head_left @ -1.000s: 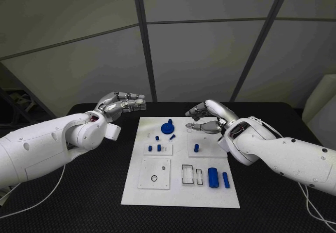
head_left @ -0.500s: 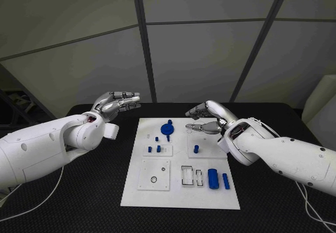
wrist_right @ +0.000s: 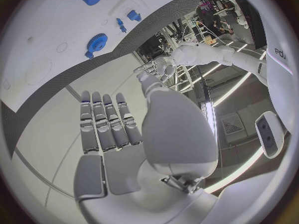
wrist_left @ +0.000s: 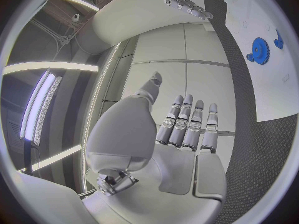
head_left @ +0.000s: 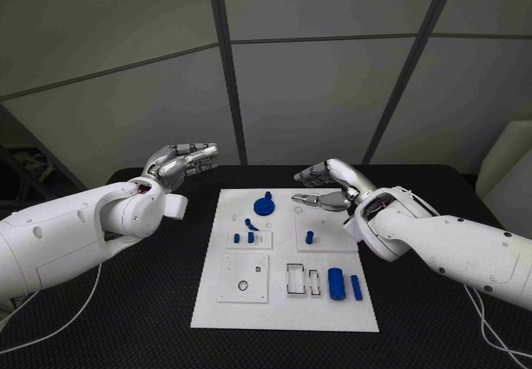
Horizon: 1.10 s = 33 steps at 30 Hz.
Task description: Assemble the parts on the task board
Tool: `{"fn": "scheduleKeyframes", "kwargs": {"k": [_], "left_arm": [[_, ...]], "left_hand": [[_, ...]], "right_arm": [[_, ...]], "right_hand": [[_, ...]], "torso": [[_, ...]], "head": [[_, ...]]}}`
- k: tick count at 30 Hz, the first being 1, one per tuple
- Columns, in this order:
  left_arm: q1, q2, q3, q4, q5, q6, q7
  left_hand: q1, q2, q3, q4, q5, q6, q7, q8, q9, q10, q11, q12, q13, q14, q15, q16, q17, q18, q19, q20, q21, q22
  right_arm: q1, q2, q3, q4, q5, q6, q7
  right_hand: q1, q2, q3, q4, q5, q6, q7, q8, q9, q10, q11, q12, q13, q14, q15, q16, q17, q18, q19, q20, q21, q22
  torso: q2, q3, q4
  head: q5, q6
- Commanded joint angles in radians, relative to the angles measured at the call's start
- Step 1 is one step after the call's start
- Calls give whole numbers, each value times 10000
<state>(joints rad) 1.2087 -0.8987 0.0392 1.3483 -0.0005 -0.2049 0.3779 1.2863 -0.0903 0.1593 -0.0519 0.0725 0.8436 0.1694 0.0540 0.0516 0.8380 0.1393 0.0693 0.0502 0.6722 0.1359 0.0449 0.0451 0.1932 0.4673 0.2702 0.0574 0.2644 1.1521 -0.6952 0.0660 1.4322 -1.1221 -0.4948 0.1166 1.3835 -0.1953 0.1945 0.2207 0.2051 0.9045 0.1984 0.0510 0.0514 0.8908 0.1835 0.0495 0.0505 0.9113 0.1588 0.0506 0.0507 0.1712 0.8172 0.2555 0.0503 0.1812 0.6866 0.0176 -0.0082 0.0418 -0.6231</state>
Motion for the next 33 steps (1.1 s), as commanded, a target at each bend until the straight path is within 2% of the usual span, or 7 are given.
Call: {"fn": "scheduleKeyframes", "kwargs": {"k": [1, 14, 16, 18, 22, 23, 33], "left_arm": [[-43, 32, -10, 67, -6, -162, 46], [-873, 653, -215, 1223, 0, -3114, 785], [-1038, 776, -256, 1452, 1, -3699, 932], [-1185, 886, -293, 1657, 3, -4223, 1063], [-1430, 1069, -353, 1998, 4, -5092, 1281], [-1469, 1099, -363, 2052, 5, -5231, 1316], [-1587, 1187, -392, 2217, 5, -5651, 1421]], "left_hand": [[-4202, 903, -525, 519, -725, -2751, -553, -540, -516, -2734, -456, -693, -502, -2193, -441, -449, -451, -577, -1522, -881, -574, -863], [-7812, 903, -1593, 519, -725, -5116, -1694, -540, -516, -5087, -1393, -693, -502, -4083, -1359, -449, -451, -578, -2821, -1652, -574, -1605], [-8196, 903, -1593, 519, -725, -5368, -1694, -540, -516, -5334, -1393, -693, -502, -4279, -1359, -449, -451, -579, -2954, -1740, -574, -1686], [-8539, 903, -1593, 519, -725, -5598, -1694, -540, -516, -5565, -1393, -693, -502, -4460, -1359, -449, -451, -576, -3092, -1802, -574, -1755], [-9242, 903, -1593, 519, -725, -6056, -1694, -540, -516, -6021, -1393, -693, -502, -4831, -1359, -449, -451, -576, -3328, -1965, -574, -1901], [-9383, 903, -1593, 519, -725, -6155, -1694, -540, -516, -6113, -1393, -693, -502, -4901, -1359, -449, -451, -579, -3370, -2702, -574, -1930], [-10557, 903, -1593, 519, -725, -6919, -1694, -540, -516, -6880, -1393, -693, -502, -5523, -1359, -449, -451, -577, -3839, -2702, -574, -2644]], "right_arm": [[-4, -12, -10, 26, 157, -42, 64], [-276, -235, -183, 387, 3110, -765, 1123], [-333, -282, -220, 462, 3729, -917, 1345], [-391, -331, -257, 540, 4368, -1073, 1575], [-521, -437, -341, 713, 5783, -1420, 2083], [-551, -462, -359, 752, 6102, -1498, 2197], [-855, -712, -554, 1157, 9415, -2309, 3386]], "right_hand": [[-4515, 635, -637, -716, -673, -2947, -644, -510, -514, -2903, -597, -495, -505, -2969, -517, -506, -507, -514, -2663, -833, -503, -593], [-8391, 1184, -1221, -1300, -1246, -5482, -1201, -510, -514, -5401, -1113, -495, -505, -5523, -1588, -506, -507, -903, -4953, -1548, -503, -1100], [-8800, 1242, -1945, -1366, -1307, -5751, -1257, -510, -514, -5664, -1835, -495, -505, -5794, -1588, -506, -507, -903, -5196, -1625, -503, -1812], [-9155, 1953, -1945, -1445, -2051, -5984, -1984, -510, -514, -5895, -1835, -495, -505, -6024, -1588, -506, -507, -1012, -5403, -1693, -503, -1812], [-9909, 1953, -1945, -2207, -2051, -6468, -1984, -510, -514, -6382, -1835, -495, -505, -6524, -1588, -506, -507, -1011, -5850, -1824, -503, -1812], [-10057, 1953, -1945, -2207, -2051, -6572, -1984, -510, -514, -6476, -1835, -495, -505, -6621, -1588, -506, -507, -1712, -5938, -2555, -503, -1812], [-11304, 1953, -1945, -2207, -2051, -7391, -1984, -510, -514, -7278, -1835, -495, -505, -7443, -1588, -506, -507, -1712, -6658, -2555, -503, -1812]], "torso": [[-77, -12, 5], [-1235, -153, 72], [-1336, -166, 77], [-1401, -174, 81], [-1424, -176, 82], [-1424, -176, 82], [-1424, -176, 82]], "head": [[-24, 9], [-363, 200], [-392, 216], [-411, 227], [-418, 231], [-418, 231], [-418, 231]]}}
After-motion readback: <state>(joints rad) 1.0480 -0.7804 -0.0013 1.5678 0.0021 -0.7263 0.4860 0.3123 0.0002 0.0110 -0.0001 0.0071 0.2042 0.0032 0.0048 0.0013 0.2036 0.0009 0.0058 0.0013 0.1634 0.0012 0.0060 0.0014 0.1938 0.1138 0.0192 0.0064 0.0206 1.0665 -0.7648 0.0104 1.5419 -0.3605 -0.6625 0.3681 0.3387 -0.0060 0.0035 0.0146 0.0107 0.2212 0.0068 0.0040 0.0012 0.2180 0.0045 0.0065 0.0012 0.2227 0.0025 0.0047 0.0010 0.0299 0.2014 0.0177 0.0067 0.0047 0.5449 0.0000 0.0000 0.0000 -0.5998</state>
